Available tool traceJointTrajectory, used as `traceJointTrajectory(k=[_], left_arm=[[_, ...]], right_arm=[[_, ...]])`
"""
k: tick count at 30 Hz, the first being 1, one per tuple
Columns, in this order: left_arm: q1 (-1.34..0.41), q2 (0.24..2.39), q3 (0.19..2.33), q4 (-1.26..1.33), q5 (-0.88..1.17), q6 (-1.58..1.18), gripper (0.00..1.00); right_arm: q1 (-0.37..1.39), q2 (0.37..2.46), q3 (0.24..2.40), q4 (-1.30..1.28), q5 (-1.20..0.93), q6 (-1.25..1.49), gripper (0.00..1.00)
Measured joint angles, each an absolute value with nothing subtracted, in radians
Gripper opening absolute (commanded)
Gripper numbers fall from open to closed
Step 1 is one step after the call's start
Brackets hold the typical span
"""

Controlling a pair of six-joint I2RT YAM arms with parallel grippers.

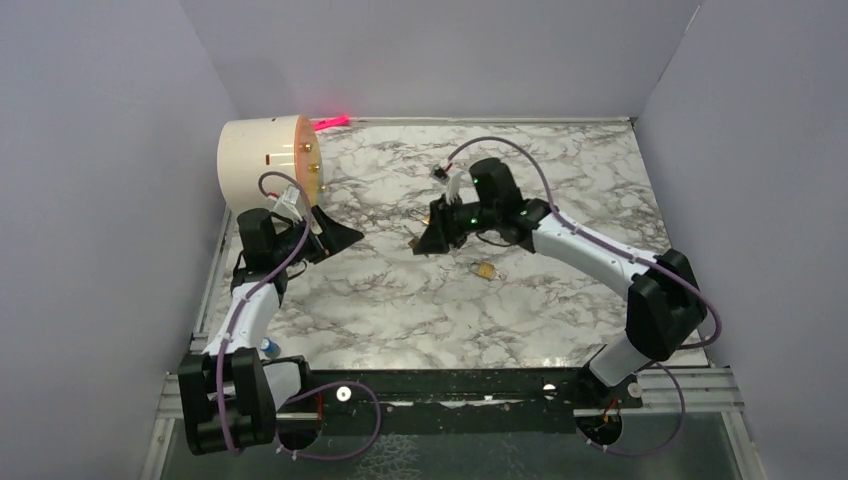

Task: Lock with the key
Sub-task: Pick up the lock from the center of the board.

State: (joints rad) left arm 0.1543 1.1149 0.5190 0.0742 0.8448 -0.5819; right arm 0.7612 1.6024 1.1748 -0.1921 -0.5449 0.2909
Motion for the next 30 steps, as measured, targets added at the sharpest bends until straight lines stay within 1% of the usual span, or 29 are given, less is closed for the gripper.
traceJointTrajectory(k=[2,4,8,11,15,17,22,24,30], left_arm=[[0.133,1.09,0.514,0.154,0.895,-0.616,0.92],[0.096,1.068,0.519,0.209,0.927,-0.633,0.95],[-0.057,1.038,0.591,0.296,0.989,-0.635,0.98],[-0.144,1.037,0.662,0.348,1.019,-0.622,0.98],[-0.172,1.037,0.704,0.388,1.034,-0.596,0.97],[-0.172,1.04,0.71,0.392,1.042,-0.586,0.95],[-0.173,1.068,0.728,0.395,1.114,-0.577,0.91],[-0.174,1.073,0.729,0.395,1.158,-0.578,0.89],[-0.197,1.076,0.726,0.397,1.261,-0.583,0.75]], right_arm=[[0.663,1.588,1.188,-0.174,-0.723,0.283,0.32],[0.627,1.592,1.194,-0.171,-0.852,0.276,0.33],[0.623,1.62,1.204,-0.173,-1.105,0.269,0.34],[0.629,1.633,1.206,-0.171,-1.221,0.272,0.34],[0.629,1.633,1.206,-0.165,-1.298,0.276,0.34],[0.629,1.631,1.206,-0.165,-1.314,0.279,0.34],[0.629,1.613,1.191,-0.159,-1.335,0.281,0.34],[0.629,1.607,1.186,-0.158,-1.336,0.281,0.34],[0.629,1.602,1.186,-0.158,-1.336,0.286,0.34]])
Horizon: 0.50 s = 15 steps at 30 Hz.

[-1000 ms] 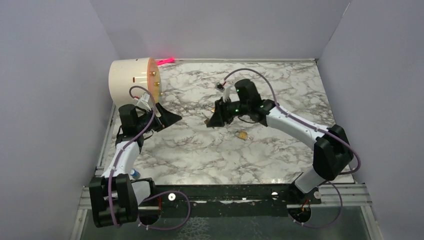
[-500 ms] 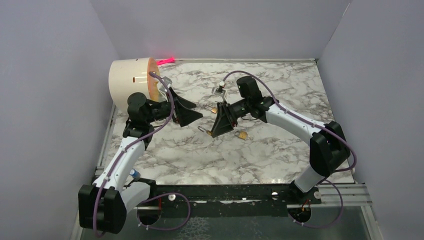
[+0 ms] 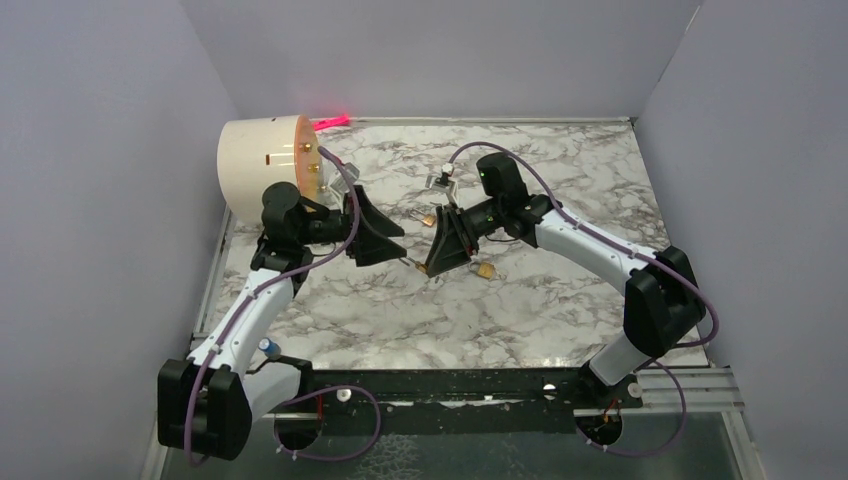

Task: Lock with the key
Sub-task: Pick up the lock from the center of the board.

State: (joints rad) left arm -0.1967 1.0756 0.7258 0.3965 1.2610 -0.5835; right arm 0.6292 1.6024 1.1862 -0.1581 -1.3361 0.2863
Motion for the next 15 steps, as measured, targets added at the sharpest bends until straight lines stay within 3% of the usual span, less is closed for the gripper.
traceJointTrajectory(k=[10,13,15], left_arm=[[-0.244,1.076,0.662,0.398,1.311,-0.588,0.45],[-0.244,1.076,0.657,0.398,1.312,-0.587,0.25],[-0.244,1.076,0.657,0.399,1.312,-0.586,0.22]], right_arm=[[0.621,1.602,1.186,-0.159,-1.33,0.287,0.33],[0.617,1.602,1.186,-0.159,-1.328,0.287,0.33],[0.614,1.602,1.187,-0.16,-1.326,0.287,0.33]])
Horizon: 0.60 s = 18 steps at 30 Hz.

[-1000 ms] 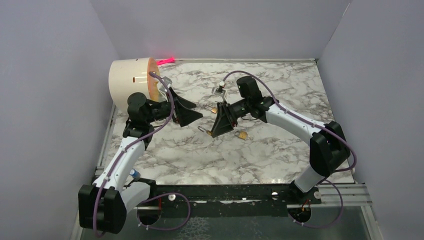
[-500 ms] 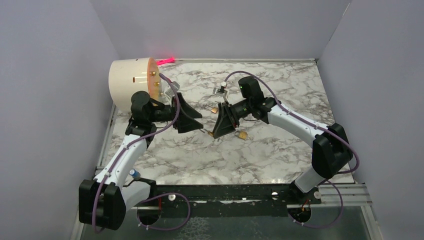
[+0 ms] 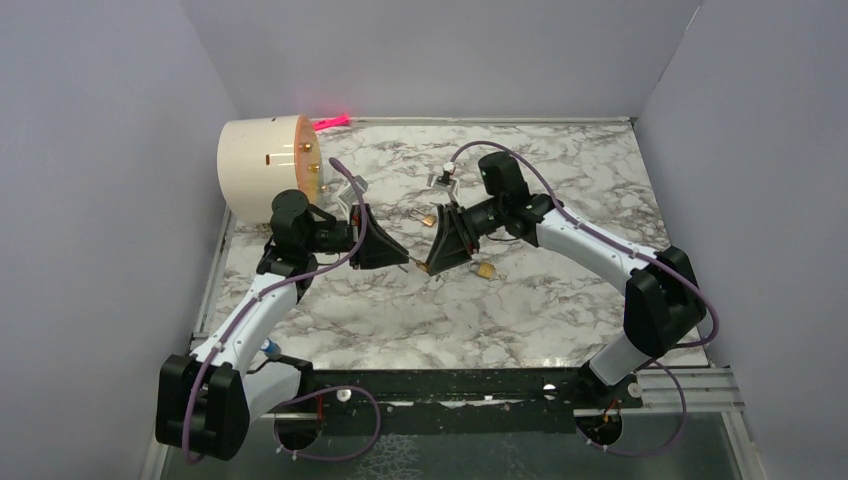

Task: Lock with the key
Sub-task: Pick up the lock from the center of the board.

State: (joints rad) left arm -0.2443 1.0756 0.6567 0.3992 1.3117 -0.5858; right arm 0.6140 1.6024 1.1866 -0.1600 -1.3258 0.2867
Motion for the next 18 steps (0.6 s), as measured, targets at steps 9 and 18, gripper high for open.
traceJointTrajectory(k=[9,18], left_arm=[[-0.244,1.077,0.644,0.4,1.301,-0.583,0.31],[-0.245,1.076,0.628,0.402,1.301,-0.603,0.33]], right_arm=[[0.613,1.6,1.187,-0.174,-1.323,0.286,0.33],[0.607,1.6,1.192,-0.178,-1.299,0.286,0.33]])
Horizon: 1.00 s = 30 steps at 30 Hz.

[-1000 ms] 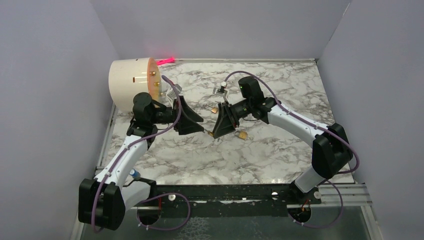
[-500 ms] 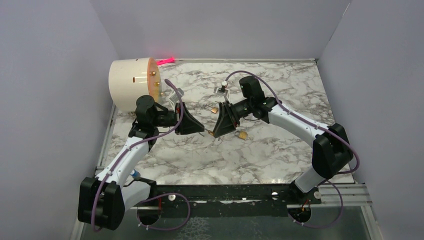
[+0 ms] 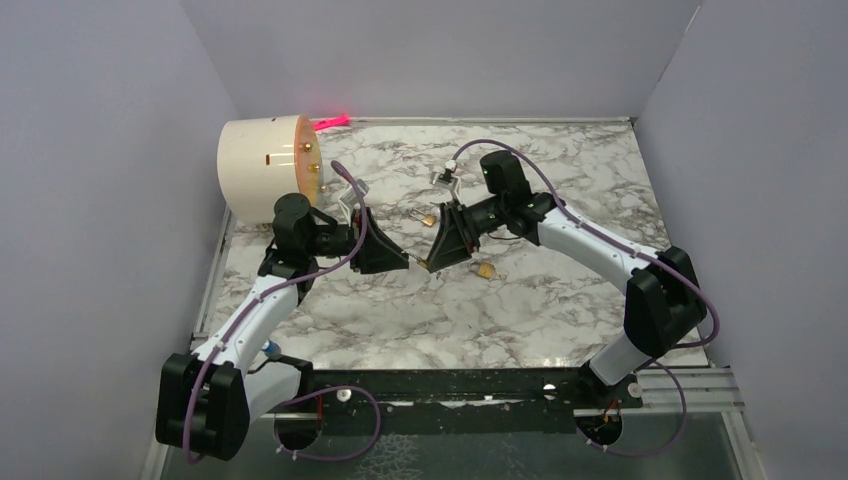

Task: Lock with the key
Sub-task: Pick up the lock from the center of the board.

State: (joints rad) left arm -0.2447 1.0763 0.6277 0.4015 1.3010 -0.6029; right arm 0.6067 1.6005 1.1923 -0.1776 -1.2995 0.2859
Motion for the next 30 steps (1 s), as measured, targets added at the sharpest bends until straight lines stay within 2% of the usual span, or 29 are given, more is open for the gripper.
traceJointTrajectory(k=[5,8,9,11,15,22,26,30], left_arm=[[-0.245,1.076,0.624,0.4,1.294,-0.608,0.26],[-0.247,1.074,0.624,0.402,1.288,-0.61,0.19],[-0.247,1.074,0.624,0.401,1.283,-0.61,0.15],[-0.247,1.074,0.624,0.402,1.271,-0.609,0.0],[-0.251,1.084,0.626,0.402,1.248,-0.612,0.0],[-0.25,1.1,0.656,0.402,1.187,-0.614,0.0],[-0.257,1.1,0.703,0.397,1.137,-0.622,0.0],[-0.258,1.1,0.77,0.393,1.082,-0.635,0.0]], right_arm=[[0.607,1.595,1.192,-0.179,-1.298,0.286,0.33],[0.607,1.589,1.192,-0.179,-1.298,0.286,0.33],[0.607,1.588,1.192,-0.179,-1.297,0.286,0.33],[0.607,1.585,1.192,-0.179,-1.296,0.286,0.33],[0.607,1.579,1.196,-0.198,-1.287,0.278,0.33],[0.608,1.579,1.322,-0.399,-1.15,0.179,0.55],[0.616,1.567,1.431,-0.457,-0.936,0.116,0.65],[0.617,1.499,1.452,-0.45,-0.752,0.088,0.76]])
